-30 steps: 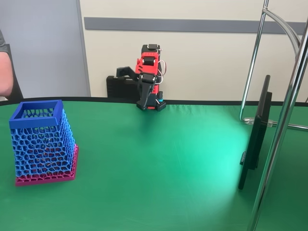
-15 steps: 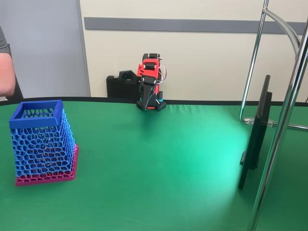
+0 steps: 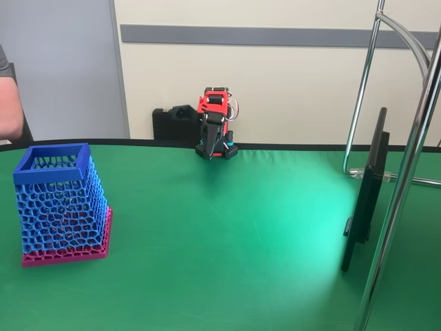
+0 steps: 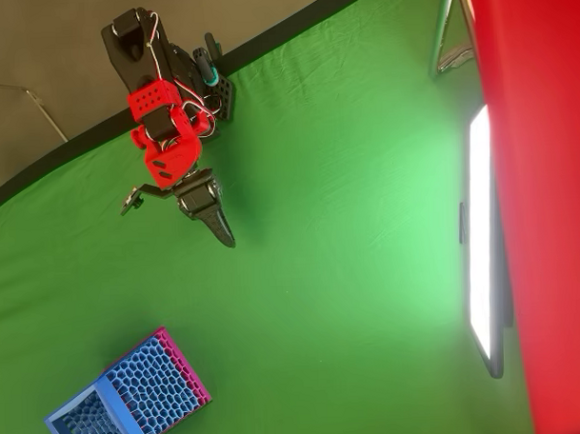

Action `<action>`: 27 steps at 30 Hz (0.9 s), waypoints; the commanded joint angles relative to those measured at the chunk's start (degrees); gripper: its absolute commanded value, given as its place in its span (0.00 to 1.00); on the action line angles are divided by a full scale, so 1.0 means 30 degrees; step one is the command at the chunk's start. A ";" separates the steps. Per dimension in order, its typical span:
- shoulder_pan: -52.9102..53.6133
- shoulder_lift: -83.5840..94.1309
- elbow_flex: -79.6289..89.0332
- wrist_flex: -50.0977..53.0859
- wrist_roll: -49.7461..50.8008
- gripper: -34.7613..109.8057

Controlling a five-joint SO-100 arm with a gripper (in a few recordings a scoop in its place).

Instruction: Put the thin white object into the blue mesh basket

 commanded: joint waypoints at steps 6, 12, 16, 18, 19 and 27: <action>-0.0088 0.1523 0.0176 0.2637 0.0938 0.25; -0.0322 0.2402 0.0176 0.5068 0.1348 0.25; -0.0557 0.3076 0.0176 0.6299 0.1582 0.25; -0.0557 0.3105 0.0176 0.6328 0.1553 0.25; -0.0557 0.3105 0.0176 0.6328 0.1582 0.25; -0.0557 0.3135 0.0176 0.6387 0.1641 0.25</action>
